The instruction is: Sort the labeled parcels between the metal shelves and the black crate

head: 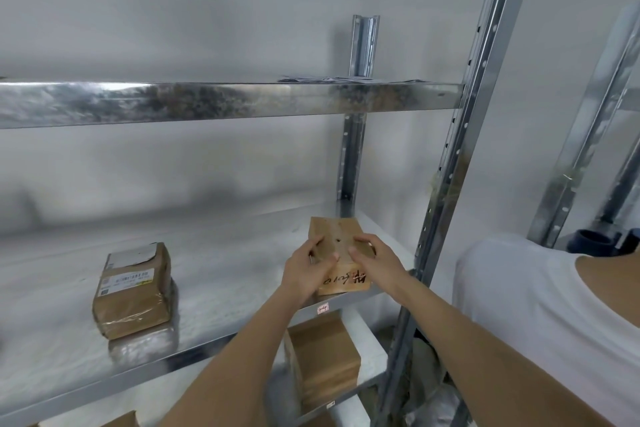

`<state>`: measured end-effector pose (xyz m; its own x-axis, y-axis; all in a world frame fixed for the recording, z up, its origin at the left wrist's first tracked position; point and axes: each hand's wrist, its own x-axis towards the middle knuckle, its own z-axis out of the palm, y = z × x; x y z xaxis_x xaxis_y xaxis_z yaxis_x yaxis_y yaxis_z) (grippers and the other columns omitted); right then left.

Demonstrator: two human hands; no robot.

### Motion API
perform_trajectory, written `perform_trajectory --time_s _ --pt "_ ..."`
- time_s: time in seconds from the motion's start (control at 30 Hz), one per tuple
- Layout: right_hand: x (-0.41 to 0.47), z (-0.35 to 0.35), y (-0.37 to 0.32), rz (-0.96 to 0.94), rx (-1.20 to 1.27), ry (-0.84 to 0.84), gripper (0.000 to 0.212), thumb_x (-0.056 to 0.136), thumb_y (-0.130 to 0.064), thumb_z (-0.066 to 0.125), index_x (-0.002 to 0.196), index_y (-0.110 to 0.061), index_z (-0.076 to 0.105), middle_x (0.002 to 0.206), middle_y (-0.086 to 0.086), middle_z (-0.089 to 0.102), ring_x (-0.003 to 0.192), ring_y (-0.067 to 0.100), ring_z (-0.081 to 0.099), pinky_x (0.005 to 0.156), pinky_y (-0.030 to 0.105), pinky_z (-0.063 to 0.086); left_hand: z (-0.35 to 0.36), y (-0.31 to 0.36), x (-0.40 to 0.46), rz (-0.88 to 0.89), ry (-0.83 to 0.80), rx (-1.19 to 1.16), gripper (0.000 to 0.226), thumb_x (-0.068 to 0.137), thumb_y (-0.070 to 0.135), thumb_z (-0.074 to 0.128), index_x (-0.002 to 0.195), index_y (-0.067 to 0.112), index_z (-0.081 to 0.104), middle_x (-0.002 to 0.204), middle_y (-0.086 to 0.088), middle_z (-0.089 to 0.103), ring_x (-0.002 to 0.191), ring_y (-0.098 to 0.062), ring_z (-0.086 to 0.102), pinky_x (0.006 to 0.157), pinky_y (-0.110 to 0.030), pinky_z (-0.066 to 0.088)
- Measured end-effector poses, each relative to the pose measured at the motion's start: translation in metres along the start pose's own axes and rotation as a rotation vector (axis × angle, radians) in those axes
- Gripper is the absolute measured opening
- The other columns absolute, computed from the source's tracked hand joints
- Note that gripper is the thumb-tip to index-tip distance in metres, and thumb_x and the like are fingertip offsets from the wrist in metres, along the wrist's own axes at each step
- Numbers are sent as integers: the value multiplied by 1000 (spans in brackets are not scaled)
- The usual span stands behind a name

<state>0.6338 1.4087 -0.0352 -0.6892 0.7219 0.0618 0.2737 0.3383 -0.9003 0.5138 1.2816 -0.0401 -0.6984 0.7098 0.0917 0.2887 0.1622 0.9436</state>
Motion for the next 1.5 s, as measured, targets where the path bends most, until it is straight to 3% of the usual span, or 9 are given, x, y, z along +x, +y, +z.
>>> perform_trajectory --time_s 0.13,0.27,0.47,0.67,0.83,0.97,1.1,1.3,1.5 --pt "-2 5 -14 3 -18 -9 43 98 -37 65 138 -37 51 138 -6 54 112 16 62 93 34 58 -11 3 -2 22 41 3 50 93 33 66 140 30 50 136 0 53 97 -9 54 65 -11 46" --pt "-5 12 -37 12 59 -59 65 94 -24 72 148 -36 39 133 0 56 103 16 67 82 29 61 -32 8 -8 45 89 -16 55 92 32 68 140 36 44 133 -1 54 105 -17 57 80 -27 55" --pt "-12 32 -71 -11 52 -134 105 85 -10 80 162 -35 13 162 5 32 142 26 43 110 37 46 -83 12 -17 5 77 -19 102 82 21 80 157 34 11 130 -2 50 99 -19 64 66 -23 52" --pt "-19 58 -100 -55 69 -268 115 80 -4 85 163 -33 11 151 6 47 124 24 59 88 37 60 -133 13 -33 22 83 -3 107 69 16 87 155 33 25 131 -4 47 100 -22 63 71 -33 61" --pt "-22 85 -122 -126 71 -294 102 74 -3 88 155 -29 32 124 3 58 111 23 63 87 38 62 -165 17 -53 54 155 -79 86 75 5 83 145 27 40 126 2 53 99 -14 62 64 -26 56" --pt "-27 103 -138 -159 119 -289 83 79 -14 86 148 -27 41 120 -1 61 104 13 63 77 24 58 -186 20 -62 75 234 -86 68 79 18 82 135 30 45 126 2 57 96 -5 60 60 -13 48" --pt "-34 115 -151 -184 161 -269 68 82 -22 85 140 -28 50 116 -6 63 100 4 63 67 12 51 -201 27 -73 75 286 -79 82 86 32 75 154 21 30 121 1 58 95 -5 59 66 -13 44" --pt "-43 126 -170 -144 272 -274 72 85 -45 81 141 -22 42 129 -1 60 105 5 60 72 15 47 -219 29 -83 68 297 -166 58 85 50 72 134 24 54 128 2 62 109 -11 59 87 -25 46" --pt "-46 134 -179 -158 269 -225 53 95 -57 62 128 -19 46 130 0 55 117 17 55 94 32 44 -229 33 -89 17 400 -147 58 86 51 70 125 14 50 120 -2 59 106 -17 56 88 -31 48"
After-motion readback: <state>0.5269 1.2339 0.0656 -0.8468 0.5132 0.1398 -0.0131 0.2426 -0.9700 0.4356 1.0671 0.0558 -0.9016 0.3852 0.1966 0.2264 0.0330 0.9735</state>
